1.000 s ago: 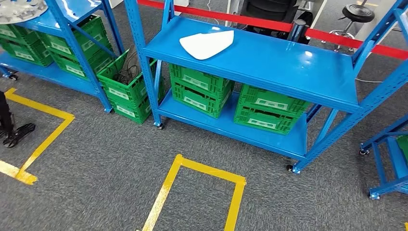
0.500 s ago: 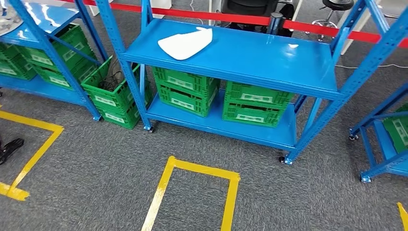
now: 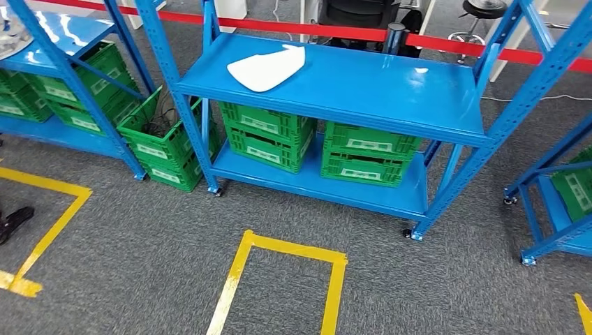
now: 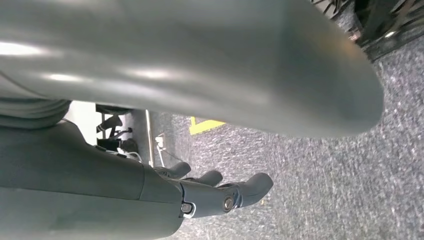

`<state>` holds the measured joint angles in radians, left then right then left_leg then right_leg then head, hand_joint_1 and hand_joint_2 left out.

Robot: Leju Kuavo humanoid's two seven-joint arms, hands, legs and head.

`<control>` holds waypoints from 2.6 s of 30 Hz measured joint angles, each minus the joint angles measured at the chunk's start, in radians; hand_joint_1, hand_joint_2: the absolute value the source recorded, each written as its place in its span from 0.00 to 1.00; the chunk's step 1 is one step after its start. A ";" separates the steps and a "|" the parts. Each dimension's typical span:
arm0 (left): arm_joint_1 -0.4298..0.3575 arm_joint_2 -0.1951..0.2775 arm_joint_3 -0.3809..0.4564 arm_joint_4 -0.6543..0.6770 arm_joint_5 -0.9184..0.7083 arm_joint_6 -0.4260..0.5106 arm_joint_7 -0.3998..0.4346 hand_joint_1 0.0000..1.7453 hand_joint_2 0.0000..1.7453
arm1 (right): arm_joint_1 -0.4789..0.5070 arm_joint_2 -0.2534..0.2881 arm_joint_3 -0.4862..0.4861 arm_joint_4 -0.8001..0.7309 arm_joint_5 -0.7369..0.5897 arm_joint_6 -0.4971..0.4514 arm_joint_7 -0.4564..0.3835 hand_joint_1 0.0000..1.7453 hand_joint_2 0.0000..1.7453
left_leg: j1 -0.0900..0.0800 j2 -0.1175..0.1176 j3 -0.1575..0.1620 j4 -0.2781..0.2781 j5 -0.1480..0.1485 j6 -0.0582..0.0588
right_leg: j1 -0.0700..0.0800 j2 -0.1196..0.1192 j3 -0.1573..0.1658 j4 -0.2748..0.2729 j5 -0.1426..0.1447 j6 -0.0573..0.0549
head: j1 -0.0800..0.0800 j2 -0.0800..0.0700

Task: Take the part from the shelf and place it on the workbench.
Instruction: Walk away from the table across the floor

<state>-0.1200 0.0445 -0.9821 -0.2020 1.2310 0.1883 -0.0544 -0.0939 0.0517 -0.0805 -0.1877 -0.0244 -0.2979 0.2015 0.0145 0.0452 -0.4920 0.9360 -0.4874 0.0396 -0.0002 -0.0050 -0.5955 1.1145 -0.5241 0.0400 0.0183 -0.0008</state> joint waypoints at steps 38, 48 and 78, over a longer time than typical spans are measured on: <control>0.021 -0.001 0.000 0.002 0.008 0.012 0.056 0.00 0.00 | 0.018 -0.007 0.004 0.004 -0.010 0.011 0.005 0.00 0.00 | -0.036 -0.057 0.076 0.046 -0.103 0.013 | 0.010 0.015 -0.078 -0.006 -0.052 -0.027 | -0.016 0.000; -0.002 -0.012 0.000 -0.002 0.007 0.008 0.059 0.00 0.00 | 0.002 -0.016 0.004 0.003 -0.011 0.008 0.002 0.00 0.00 | -0.011 -0.055 -0.104 0.361 -0.160 -0.035 | 0.007 0.024 0.115 -0.119 -0.011 -0.068 | -0.019 0.000; 0.003 -0.002 0.000 -0.003 0.011 0.014 0.058 0.00 0.00 | 0.007 -0.005 0.009 0.000 -0.019 0.005 -0.003 0.00 0.00 | 0.005 -0.046 -0.161 0.300 -0.103 -0.060 | -0.012 0.010 0.090 -0.116 0.012 -0.043 | -0.017 0.000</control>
<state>-0.1170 0.0422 -0.9823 -0.2049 1.2418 0.2024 0.0035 -0.0868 0.0470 -0.0716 -0.1881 -0.0432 -0.2929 0.1989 0.0200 -0.0007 -0.6534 1.2364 -0.5908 -0.0208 -0.0121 0.0049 -0.5056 0.9990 -0.5122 -0.0025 0.0016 -0.0008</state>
